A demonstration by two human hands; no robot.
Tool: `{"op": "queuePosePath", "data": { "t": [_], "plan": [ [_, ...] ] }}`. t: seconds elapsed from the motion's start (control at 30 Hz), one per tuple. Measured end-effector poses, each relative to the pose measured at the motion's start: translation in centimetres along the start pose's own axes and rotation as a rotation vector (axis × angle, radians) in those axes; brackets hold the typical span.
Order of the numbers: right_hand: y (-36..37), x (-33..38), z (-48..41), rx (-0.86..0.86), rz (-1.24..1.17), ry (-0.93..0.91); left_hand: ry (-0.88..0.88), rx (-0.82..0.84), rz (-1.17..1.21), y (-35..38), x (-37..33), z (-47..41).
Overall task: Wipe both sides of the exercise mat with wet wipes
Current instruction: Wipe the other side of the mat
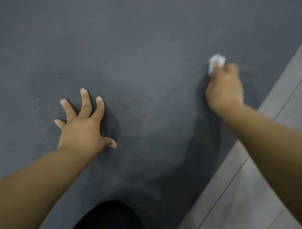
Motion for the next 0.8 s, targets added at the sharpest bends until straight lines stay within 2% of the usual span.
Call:
{"op": "queuePosePath", "data": {
  "t": [0.07,0.13,0.2,0.27,0.3,0.37,0.4,0.43,0.47,0.57,0.63,0.67,0.73,0.8],
  "plan": [
    [-0.1,-1.8,-2.3,0.035,0.057,0.243,0.008,0.001,0.000,0.2,-0.2,-0.1],
    [0.7,0.0,-2.1,0.048,0.049,0.265,0.010,0.011,-0.005,0.3,0.0,-0.2],
    [1.3,4.6,0.6,0.002,-0.021,0.113,0.012,0.025,-0.021,0.3,-0.2,-0.3],
    [1.7,10.0,5.1,0.025,-0.184,-0.139,0.013,0.038,-0.021,0.1,-0.4,-0.3],
    [1.6,12.6,7.7,0.094,-0.245,-0.301,0.011,0.043,-0.015,0.0,-0.4,-0.3],
    [1.5,15.2,11.4,0.360,-0.299,-0.584,0.003,0.051,0.001,-0.1,-0.4,-0.2],
    [1.5,14.9,11.8,0.433,-0.303,-0.661,0.000,0.047,0.007,-0.1,-0.4,-0.2],
    [1.3,13.9,10.8,0.411,-0.315,-0.674,-0.005,0.042,0.011,-0.1,-0.4,-0.2],
    [1.2,12.5,9.2,0.335,-0.320,-0.645,-0.010,0.038,0.016,-0.1,-0.3,-0.1],
    [1.3,6.3,1.2,0.105,-0.145,-0.342,-0.019,0.019,0.021,0.0,-0.2,-0.2],
    [0.6,2.6,-4.1,0.107,-0.066,-0.082,-0.044,0.007,0.033,0.1,-0.1,-0.2],
    [0.3,1.8,-5.9,0.098,-0.060,-0.027,-0.056,0.002,0.045,0.2,0.0,-0.2],
    [0.8,2.6,-6.9,0.131,-0.007,-0.074,-0.082,-0.018,0.076,0.3,0.0,-0.2],
    [2.0,5.0,-4.4,0.142,-0.011,-0.226,-0.107,-0.050,0.128,0.3,0.1,-0.1]
  ]
}}
Point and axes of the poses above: each hand's wrist, its own z-axis away from the middle knuckle, its own y-axis out of the palm, x = y × z, the point moved 4 cm from there along -z, towards the middle knuckle, and after that the axes turned 13 degrees about -x, right-handed, at the moved point
